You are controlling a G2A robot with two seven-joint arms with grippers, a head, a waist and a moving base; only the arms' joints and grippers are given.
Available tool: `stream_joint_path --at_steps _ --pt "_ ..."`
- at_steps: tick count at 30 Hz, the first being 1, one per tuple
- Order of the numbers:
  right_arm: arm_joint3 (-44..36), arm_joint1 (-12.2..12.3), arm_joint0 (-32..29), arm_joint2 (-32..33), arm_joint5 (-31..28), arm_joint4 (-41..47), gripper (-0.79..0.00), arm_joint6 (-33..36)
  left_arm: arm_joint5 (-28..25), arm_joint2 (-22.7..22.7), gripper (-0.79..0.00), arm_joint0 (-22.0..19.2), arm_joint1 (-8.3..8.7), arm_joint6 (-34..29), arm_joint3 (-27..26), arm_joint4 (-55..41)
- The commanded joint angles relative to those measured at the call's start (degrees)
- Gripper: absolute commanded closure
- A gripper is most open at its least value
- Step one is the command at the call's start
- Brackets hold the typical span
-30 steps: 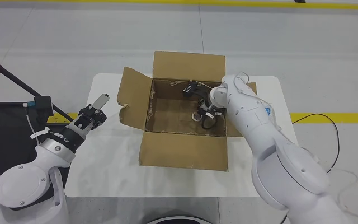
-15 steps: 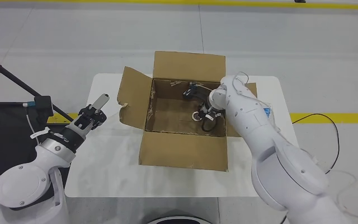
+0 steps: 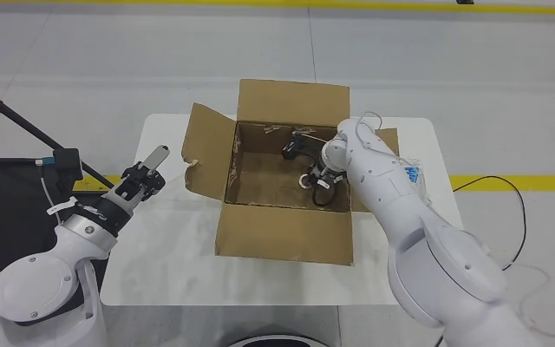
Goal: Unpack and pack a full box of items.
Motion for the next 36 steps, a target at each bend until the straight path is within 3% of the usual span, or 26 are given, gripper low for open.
stream_joint_path --at_steps 1,7,11,17,36 --pt "-0.08 -0.14 -0.07 -0.1 0.55 -0.35 -0.292 0.52 0.0 0.0 -0.785 0.0 0.0 0.0 0.0 0.0" --pt "0.13 -0.48 -0.22 -0.09 0.74 -0.8 -0.222 1.07 0.0 0.0 -0.785 0.0 0.0 0.0 0.0 0.0" --pt "0.34 -0.66 -0.18 0.03 0.76 -0.98 0.0 1.04 0.0 0.0 -0.785 0.0 0.0 0.0 0.0 0.0" --pt "0.17 -0.66 0.19 0.37 -0.78 -1.03 0.0 -0.65 0.0 0.0 -0.785 0.0 0.0 0.0 0.0 0.0" --pt "-7.1 1.91 4.29 1.39 -15.1 -4.97 0.0 -12.9 0.0 0.0 -0.785 0.0 0.0 0.0 0.0 0.0"
